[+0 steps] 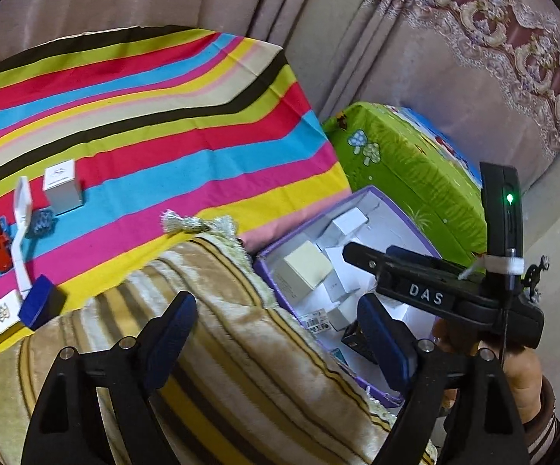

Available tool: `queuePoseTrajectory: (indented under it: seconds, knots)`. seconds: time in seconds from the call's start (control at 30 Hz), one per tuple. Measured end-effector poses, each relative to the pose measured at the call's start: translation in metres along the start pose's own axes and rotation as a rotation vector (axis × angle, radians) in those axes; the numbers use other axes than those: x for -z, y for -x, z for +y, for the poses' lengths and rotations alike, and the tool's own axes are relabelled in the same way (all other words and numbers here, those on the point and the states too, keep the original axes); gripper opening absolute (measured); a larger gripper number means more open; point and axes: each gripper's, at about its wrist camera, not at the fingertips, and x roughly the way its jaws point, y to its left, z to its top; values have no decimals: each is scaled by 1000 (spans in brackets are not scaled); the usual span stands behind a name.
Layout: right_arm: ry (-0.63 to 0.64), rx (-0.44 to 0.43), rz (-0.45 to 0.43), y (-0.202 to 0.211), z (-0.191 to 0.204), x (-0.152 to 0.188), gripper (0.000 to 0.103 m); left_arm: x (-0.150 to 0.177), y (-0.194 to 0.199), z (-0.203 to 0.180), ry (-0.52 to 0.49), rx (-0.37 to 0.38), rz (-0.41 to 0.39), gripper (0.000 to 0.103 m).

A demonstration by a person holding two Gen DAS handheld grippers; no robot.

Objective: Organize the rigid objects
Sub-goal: 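Release the medicine box into the storage box with the left gripper while the right drops the cube there, then move both open grippers back over the cloth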

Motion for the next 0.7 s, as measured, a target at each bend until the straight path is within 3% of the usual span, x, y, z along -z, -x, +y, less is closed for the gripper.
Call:
queuePoseTrajectory:
  seconds: [0.27,0.5,0.7]
  knots:
    - [43,-12,24,-5,19,4,76,-5,24,49,106,-85,-58,86]
    - [84,-28,42,-7,40,5,76,-3,56,129,302,-253,-85,86]
    - [122,-44,59,-12,59,7,78,11,91,206,443,-447,-84,90]
